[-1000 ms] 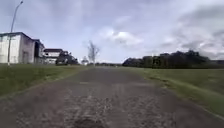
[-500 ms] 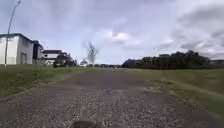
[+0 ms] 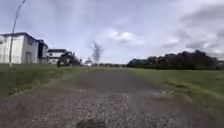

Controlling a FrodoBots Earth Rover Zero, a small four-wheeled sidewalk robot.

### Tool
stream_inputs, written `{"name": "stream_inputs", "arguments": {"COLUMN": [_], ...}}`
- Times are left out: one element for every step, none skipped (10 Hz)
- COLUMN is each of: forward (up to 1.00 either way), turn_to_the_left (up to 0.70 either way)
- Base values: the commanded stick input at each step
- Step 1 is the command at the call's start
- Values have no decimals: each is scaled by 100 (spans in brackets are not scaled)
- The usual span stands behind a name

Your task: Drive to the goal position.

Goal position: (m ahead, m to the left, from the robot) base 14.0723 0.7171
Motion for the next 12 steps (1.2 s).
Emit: {"name": "stream_inputs", "arguments": {"forward": [70,70,70,70,70,70,70,70,70,70,70,70], "turn_to_the_left": [0,0,0,0,0,0,0,0,0,0,0,0]}}
